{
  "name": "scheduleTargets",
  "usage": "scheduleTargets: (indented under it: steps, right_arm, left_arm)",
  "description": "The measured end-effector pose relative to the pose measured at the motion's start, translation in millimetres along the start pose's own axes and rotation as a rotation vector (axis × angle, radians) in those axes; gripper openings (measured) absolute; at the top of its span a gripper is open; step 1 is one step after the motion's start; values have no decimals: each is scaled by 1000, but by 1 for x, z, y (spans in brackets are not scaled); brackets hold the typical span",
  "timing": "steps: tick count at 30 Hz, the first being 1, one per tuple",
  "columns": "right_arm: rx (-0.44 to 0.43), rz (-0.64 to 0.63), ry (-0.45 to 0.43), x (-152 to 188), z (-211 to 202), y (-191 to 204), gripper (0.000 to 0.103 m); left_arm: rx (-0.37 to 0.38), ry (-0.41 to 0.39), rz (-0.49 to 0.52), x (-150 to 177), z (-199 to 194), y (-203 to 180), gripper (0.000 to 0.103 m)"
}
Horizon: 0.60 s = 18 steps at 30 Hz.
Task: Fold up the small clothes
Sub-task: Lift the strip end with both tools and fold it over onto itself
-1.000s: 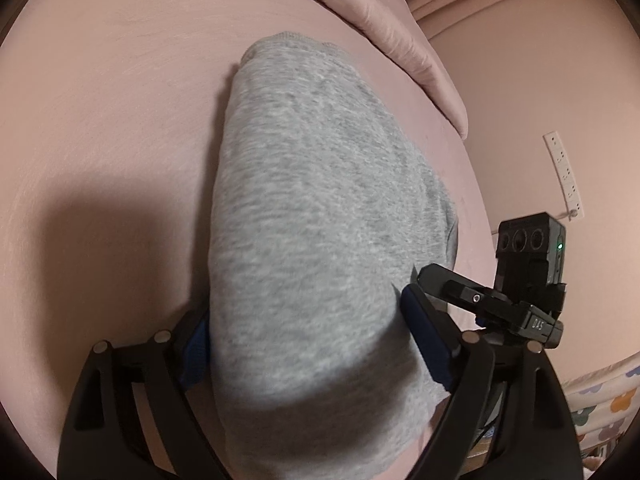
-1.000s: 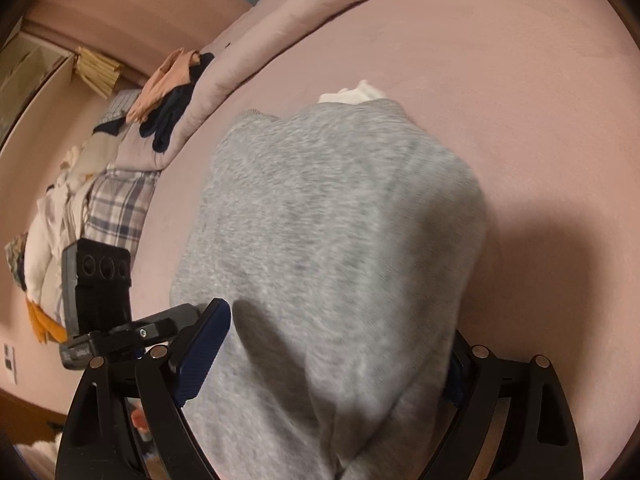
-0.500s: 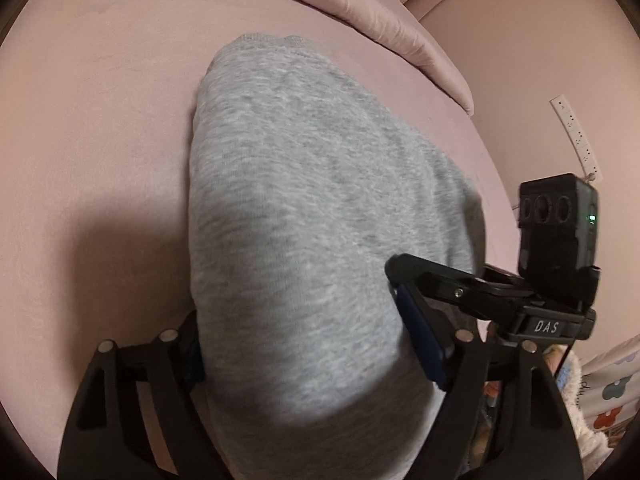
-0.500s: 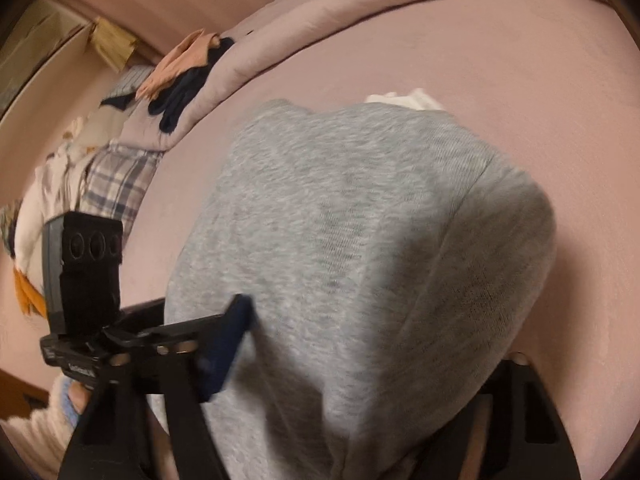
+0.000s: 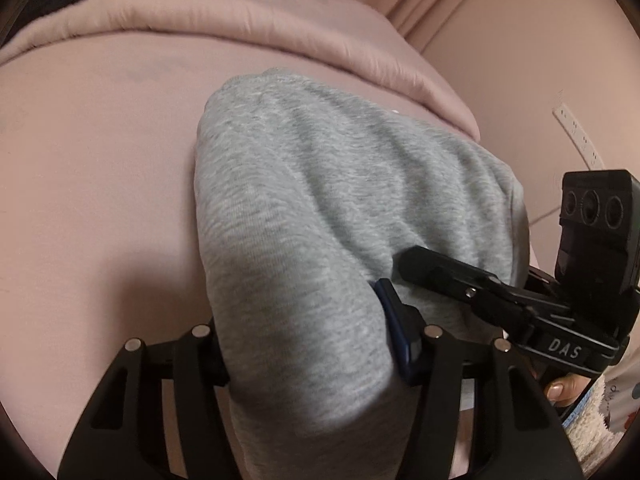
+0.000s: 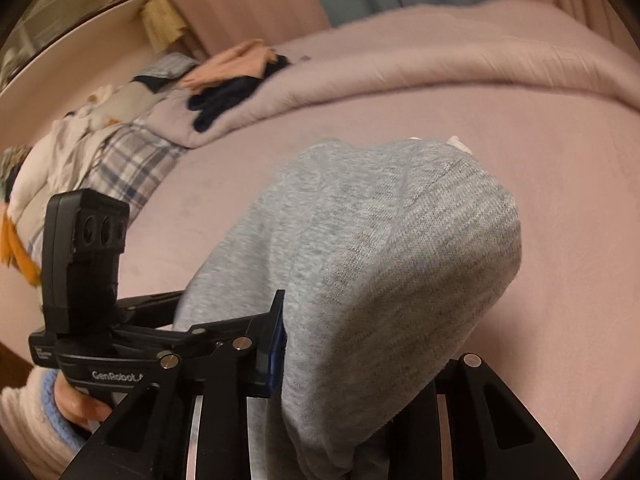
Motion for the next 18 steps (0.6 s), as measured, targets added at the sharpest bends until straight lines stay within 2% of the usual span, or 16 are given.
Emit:
scheduleTargets:
  steps: [6,12,16,18]
  right_arm:
    - [-65,-65,-56,-38,21,44,32]
    - [-147,-82,-50,-62,71,85,32]
    - [-147,-45,28,-60,114,89,38]
    - [-125,7,127,-51,142,80,43]
  left_arm:
    - [-106,-94,13,-27,-47,37,58]
    - [-191,-118,-52,-44,-71,99,59]
    - [-223,-73,-131,-41,-61,139,61]
    - [-254,-11,-176,-28,-50,161,63]
Point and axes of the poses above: each gripper's, at about its wrist camera, not at the fingertips, and z roughly the way its jaws point, y to its left, x to its underside, the point moved 7 cm from there along z, roughly the way its jaws point, and after that the axes turned 4 degrees about x, right-handed, at the moved point
